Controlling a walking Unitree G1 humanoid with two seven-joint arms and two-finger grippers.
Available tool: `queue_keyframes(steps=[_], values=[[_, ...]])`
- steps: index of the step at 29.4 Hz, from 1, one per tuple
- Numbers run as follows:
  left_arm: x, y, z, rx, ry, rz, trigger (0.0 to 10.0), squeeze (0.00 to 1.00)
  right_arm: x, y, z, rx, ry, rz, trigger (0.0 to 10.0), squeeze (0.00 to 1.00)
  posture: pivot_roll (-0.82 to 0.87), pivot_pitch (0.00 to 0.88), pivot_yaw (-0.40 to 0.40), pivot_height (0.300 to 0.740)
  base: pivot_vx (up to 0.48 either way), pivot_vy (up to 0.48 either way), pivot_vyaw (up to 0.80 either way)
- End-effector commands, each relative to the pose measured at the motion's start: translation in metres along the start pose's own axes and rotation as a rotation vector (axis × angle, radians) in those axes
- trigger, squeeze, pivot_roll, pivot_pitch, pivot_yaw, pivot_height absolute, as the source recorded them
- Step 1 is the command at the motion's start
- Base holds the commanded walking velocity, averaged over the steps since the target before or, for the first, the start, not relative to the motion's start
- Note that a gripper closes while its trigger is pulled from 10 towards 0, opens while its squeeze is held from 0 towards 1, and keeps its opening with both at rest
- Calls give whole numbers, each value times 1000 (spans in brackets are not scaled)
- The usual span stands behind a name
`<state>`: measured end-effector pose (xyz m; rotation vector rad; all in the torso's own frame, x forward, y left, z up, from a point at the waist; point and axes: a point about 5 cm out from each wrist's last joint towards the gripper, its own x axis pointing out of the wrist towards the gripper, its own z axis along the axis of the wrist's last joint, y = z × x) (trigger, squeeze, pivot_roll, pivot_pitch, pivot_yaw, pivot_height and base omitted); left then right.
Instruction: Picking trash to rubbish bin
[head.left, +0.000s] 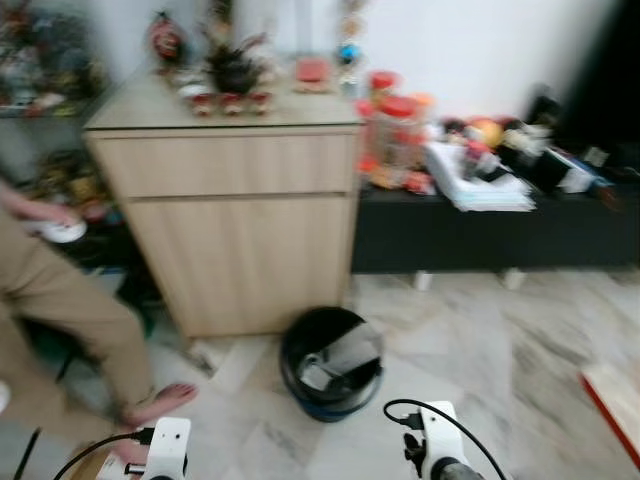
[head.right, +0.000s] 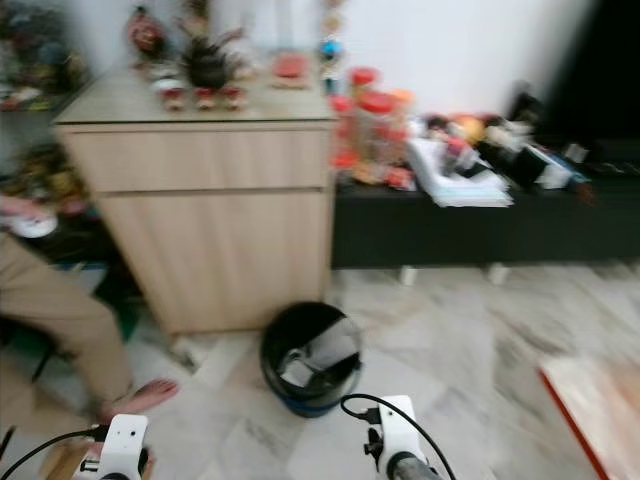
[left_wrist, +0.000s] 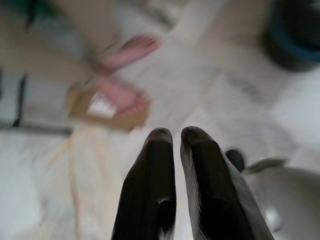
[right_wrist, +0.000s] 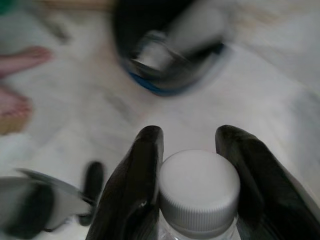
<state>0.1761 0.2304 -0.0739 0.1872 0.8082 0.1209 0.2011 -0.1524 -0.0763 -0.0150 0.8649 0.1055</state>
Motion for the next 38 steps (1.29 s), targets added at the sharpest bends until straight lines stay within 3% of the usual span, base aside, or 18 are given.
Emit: queue_keyframes(steps=[1,23,38], values=[[1,2,3,11,1,3,10000,0,1,1,4,-4,-16,8,10000,0,140,2,2,740,394,0,0],[3,4,6,-5,2,16,10000,0,-1,-7,-1,37,-4,-29,10000,0,138,92,-2,740,388,0,0],[1,5,3,-13,7,26,10000,0,2,5,11,-13,-44,30,10000,0,144,125,0,740,387,0,0]])
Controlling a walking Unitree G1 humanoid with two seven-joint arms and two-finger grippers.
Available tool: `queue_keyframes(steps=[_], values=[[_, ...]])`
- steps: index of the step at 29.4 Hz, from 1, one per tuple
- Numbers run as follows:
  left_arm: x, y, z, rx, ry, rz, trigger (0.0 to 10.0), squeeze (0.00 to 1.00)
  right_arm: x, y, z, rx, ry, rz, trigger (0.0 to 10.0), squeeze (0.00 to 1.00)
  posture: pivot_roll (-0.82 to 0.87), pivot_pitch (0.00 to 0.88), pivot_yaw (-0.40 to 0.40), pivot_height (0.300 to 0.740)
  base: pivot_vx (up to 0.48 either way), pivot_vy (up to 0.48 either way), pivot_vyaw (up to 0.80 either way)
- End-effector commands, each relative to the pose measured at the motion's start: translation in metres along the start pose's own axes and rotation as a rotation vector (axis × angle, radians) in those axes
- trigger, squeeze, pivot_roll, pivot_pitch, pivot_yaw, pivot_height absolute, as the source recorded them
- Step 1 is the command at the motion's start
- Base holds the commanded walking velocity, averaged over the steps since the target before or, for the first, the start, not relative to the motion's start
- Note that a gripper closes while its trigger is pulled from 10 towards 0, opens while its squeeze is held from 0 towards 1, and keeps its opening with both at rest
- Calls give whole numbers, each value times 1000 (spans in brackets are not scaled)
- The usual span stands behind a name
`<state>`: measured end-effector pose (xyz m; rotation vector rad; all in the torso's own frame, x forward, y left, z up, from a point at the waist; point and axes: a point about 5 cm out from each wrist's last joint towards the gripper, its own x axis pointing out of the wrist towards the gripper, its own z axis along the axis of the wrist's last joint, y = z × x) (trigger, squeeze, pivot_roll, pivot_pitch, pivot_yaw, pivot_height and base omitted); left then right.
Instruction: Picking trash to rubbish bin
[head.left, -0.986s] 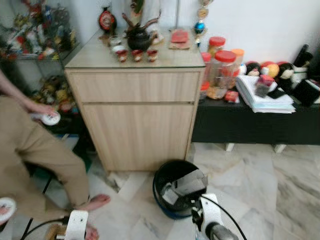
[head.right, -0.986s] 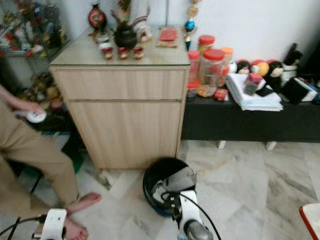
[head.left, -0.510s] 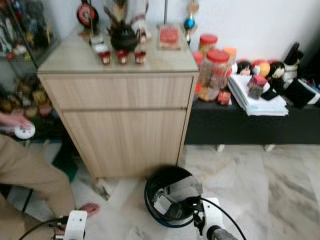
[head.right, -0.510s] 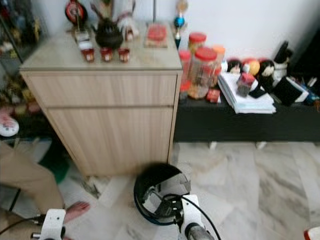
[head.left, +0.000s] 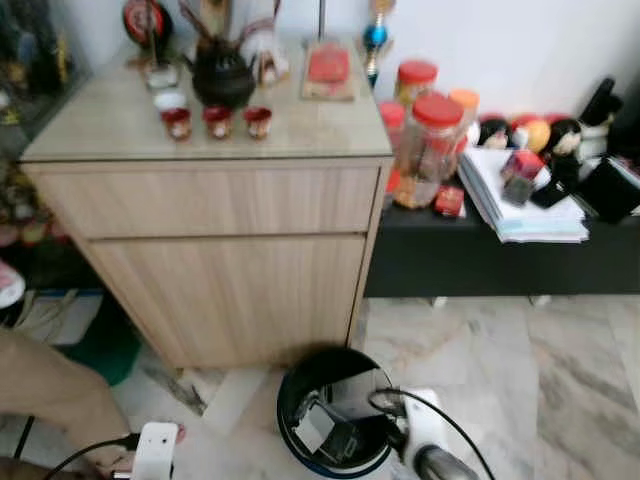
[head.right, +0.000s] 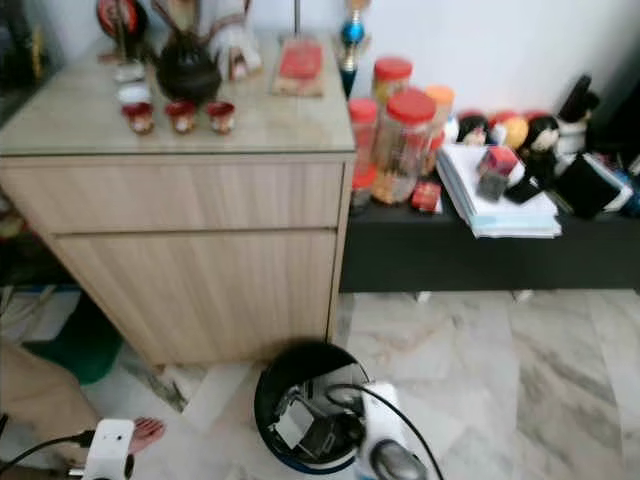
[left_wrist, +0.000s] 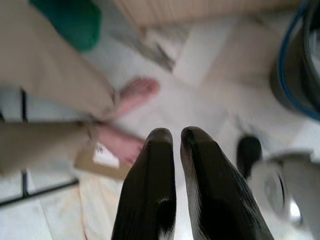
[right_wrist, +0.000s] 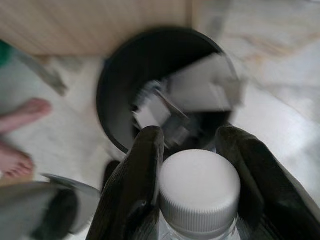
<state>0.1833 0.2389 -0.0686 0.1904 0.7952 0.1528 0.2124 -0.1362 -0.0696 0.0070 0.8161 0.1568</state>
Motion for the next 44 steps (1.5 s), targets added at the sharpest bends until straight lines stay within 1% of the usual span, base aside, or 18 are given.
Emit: queue_keyframes(steps=[1,3,4,8,9,10,11,12,14,17,20,22,25,29,33,34,36,44], values=[[-1,-4,-5,-4,17,-5,10000,0,-2,-9,-1,-16,1,-14,10000,0,144,125,0,740,386,0,0],[-1,-4,-5,-4,16,-5,10000,0,-1,-6,1,-37,-7,7,10000,0,144,126,-1,740,386,0,0],[-1,-5,-4,-12,7,-7,10000,0,0,-1,6,-60,-22,38,10000,0,143,131,-1,740,270,0,0],[-1,-6,-1,-19,-10,-16,10000,0,4,12,21,-76,-74,131,10000,0,139,137,-2,740,0,0,0],[0,-7,1,-16,-15,-17,10000,0,5,18,28,-82,-92,173,10000,0,137,138,-3,740,0,0,0],[1,-7,5,-15,-31,-22,10000,0,6,25,35,-87,-109,222,10000,0,135,139,-4,740,0,0,0],[1,-7,5,-15,-31,-22,10000,0,6,25,35,-87,-109,222,10000,0,135,139,-4,740,0,0,0],[3,-9,13,-13,-58,-28,10000,0,7,32,43,-101,-132,259,10000,0,138,139,-6,740,0,0,0],[5,-12,22,-10,-91,-38,10000,0,8,36,51,-109,-160,280,10000,0,143,141,-8,740,0,0,0],[9,-24,48,-26,-183,-117,10000,0,9,47,72,-98,-224,322,10000,0,152,140,-12,740,0,0,0],[9,-42,73,-5,-279,-230,10000,0,9,57,87,-104,-276,364,10000,0,152,140,-12,740,0,0,0],[8,-58,90,16,-343,-331,10000,0,8,64,99,-127,-319,381,10000,0,153,140,-12,740,0,0,0],[3,-80,108,72,-396,-471,10000,0,7,70,113,-130,-369,392,10000,0,154,141,-13,740,0,0,0],[-4,-104,125,103,-434,-649,10000,0,5,75,137,-121,-459,351,10000,0,157,143,-17,740,0,0,0],[-4,-105,126,103,-436,-671,10000,0,5,75,139,-122,-469,345,10000,0,157,143,-17,740,0,0,0],[-7,-111,127,105,-437,-733,10000,0,4,75,151,-110,-506,309,10000,0,155,144,-16,740,0,0,0],[-9,-114,128,103,-435,-768,10000,0,3,75,158,-106,-531,284,10000,0,158,145,-15,740,0,0,0],[-11,-111,123,98,-425,-794,10000,0,3,75,159,-105,-528,259,10000,0,169,149,-16,740,0,0,0]])
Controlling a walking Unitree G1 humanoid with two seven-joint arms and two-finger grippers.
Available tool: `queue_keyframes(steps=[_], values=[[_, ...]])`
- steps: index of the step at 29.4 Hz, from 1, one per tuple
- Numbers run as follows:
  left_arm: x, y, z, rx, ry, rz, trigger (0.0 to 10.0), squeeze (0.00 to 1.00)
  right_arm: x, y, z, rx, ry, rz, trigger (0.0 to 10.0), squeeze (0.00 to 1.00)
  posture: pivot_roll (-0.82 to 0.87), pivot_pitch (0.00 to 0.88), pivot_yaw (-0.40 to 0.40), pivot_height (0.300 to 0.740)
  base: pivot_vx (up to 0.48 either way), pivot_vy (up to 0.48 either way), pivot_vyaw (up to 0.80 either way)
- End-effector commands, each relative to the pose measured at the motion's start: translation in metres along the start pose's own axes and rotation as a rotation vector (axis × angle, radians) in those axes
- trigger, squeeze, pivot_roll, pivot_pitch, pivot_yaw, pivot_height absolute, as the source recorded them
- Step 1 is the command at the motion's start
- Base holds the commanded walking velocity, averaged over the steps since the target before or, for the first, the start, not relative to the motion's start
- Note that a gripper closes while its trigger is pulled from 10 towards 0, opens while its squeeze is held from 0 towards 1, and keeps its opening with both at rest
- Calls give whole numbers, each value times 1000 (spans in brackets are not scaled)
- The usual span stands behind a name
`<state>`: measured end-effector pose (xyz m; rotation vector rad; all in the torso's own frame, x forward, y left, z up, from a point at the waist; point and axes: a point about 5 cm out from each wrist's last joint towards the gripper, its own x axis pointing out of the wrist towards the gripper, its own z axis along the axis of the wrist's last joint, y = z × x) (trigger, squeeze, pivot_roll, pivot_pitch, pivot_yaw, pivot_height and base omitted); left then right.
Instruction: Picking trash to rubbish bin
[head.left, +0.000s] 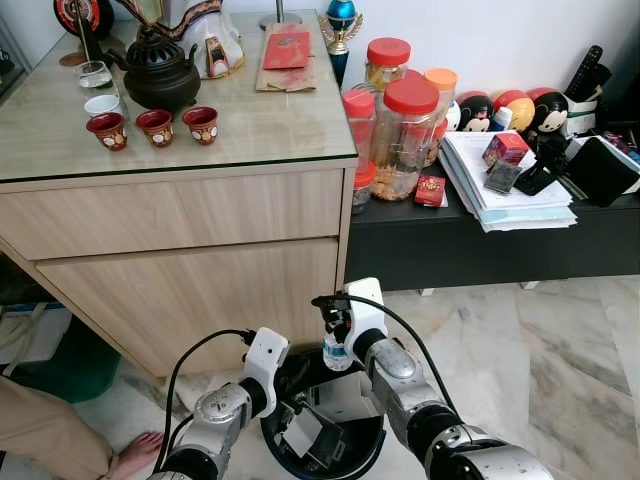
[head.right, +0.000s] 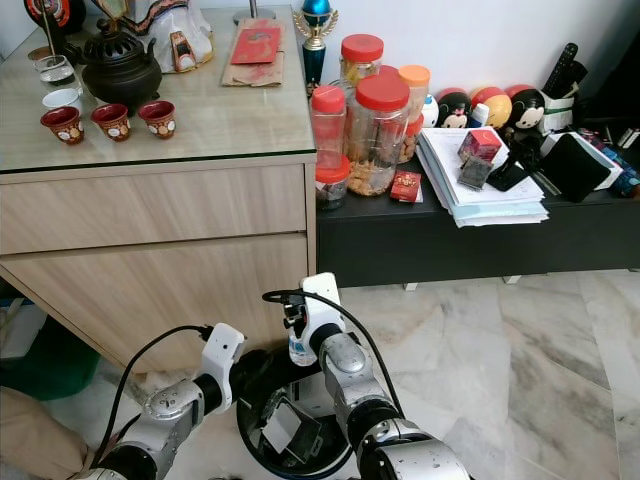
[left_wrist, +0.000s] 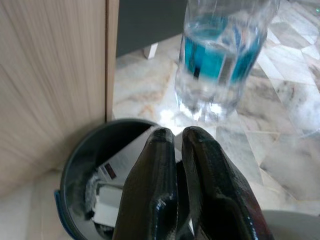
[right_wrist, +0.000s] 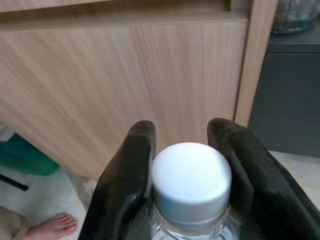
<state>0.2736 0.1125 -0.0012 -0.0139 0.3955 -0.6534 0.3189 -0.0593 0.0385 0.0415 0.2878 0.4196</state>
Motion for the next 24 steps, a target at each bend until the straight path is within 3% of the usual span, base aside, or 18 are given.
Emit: queue_keyframes(steps=[1,3,4,5,6,22,23,24], values=[[-3,1,-3,-1,15,-7,10000,0,2,6,3,8,-11,3,10000,0,169,149,-16,740,0,0,0],[-5,2,-4,-10,18,-4,10000,0,2,6,2,18,-4,1,10000,0,169,149,-16,740,0,0,0],[-5,2,-4,-10,19,-5,10000,0,2,7,1,27,-1,6,10000,82,167,149,-14,740,0,0,0],[-5,3,-4,-9,21,-6,10000,0,2,7,1,33,2,10,10000,82,167,149,-14,740,0,0,0],[-6,4,-4,-9,25,-2,10000,0,2,8,1,35,2,12,10000,1000,166,148,-14,740,0,0,0],[-14,26,1,-14,38,72,10000,0,2,6,0,49,9,4,10000,1000,166,143,-11,740,0,0,0],[-15,28,0,-18,41,95,10000,0,1,5,-2,41,19,6,10000,349,168,143,-11,740,0,0,0],[-16,30,-1,-21,46,123,10000,0,0,5,-5,33,29,7,10000,0,168,143,-11,740,0,0,0]])
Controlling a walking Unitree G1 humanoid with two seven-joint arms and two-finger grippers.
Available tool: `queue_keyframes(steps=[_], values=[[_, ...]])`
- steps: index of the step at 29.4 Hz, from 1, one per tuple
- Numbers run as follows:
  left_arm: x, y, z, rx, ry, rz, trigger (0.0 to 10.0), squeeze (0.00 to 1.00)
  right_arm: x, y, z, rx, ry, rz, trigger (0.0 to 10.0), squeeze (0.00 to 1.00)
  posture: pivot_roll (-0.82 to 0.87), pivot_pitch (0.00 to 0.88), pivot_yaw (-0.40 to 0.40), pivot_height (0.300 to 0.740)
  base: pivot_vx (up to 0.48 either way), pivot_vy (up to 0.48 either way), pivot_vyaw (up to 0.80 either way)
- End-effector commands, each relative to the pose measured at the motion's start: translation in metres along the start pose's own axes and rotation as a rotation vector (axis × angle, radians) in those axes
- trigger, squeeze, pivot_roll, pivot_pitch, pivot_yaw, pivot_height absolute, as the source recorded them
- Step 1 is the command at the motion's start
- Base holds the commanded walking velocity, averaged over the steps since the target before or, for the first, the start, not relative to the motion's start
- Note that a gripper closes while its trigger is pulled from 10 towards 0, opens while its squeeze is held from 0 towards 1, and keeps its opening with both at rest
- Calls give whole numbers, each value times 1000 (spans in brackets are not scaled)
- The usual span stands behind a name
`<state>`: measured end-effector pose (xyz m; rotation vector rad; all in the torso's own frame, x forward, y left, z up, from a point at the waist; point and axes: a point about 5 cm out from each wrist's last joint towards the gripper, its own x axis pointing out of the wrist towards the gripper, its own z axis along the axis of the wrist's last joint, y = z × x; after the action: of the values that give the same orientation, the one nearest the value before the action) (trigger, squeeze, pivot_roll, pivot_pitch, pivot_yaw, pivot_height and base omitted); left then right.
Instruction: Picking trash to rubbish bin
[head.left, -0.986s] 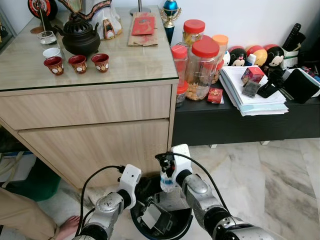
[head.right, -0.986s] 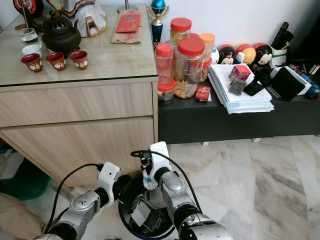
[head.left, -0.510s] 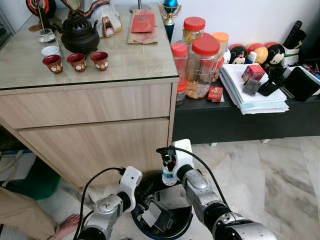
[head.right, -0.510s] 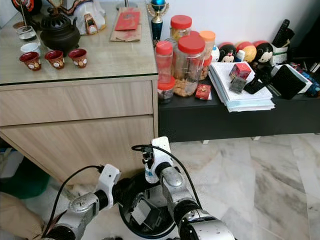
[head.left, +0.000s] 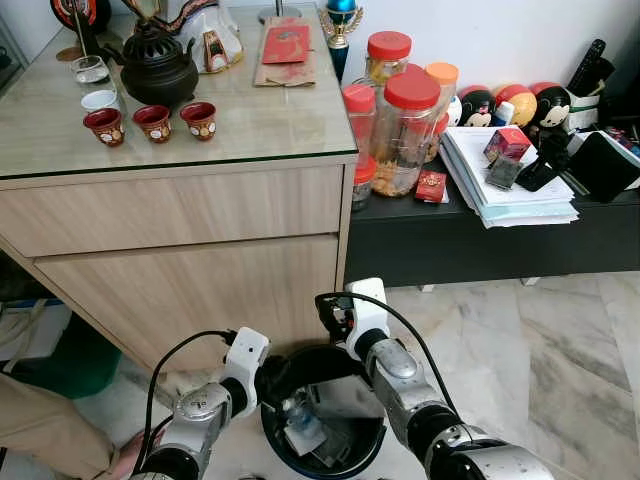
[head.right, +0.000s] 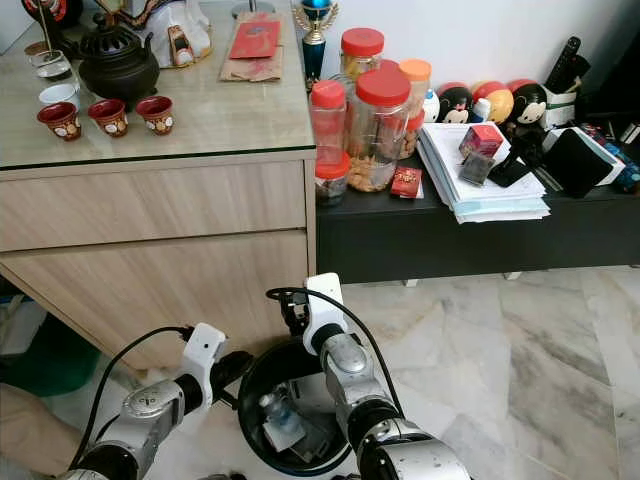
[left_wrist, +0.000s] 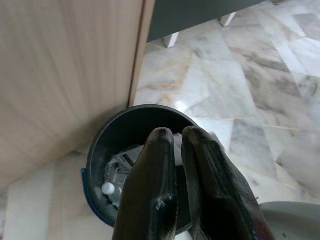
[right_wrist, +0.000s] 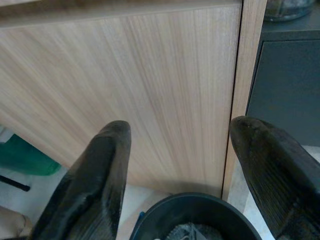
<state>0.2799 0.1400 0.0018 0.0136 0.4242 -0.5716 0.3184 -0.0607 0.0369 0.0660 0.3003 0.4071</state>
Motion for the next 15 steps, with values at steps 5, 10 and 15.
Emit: queue_keyframes(steps=[5,10,15], values=[[-25,36,-29,-42,117,386,10000,0,-15,-11,-33,0,131,-35,10000,0,161,141,-11,740,0,0,0],[-51,47,-59,-76,216,556,10000,0,-38,-34,-64,10,248,-123,10000,0,159,142,-12,740,0,0,0],[-73,46,-85,-105,301,634,10000,0,-61,-49,-90,35,342,-195,10000,0,146,145,-12,740,0,0,0]])
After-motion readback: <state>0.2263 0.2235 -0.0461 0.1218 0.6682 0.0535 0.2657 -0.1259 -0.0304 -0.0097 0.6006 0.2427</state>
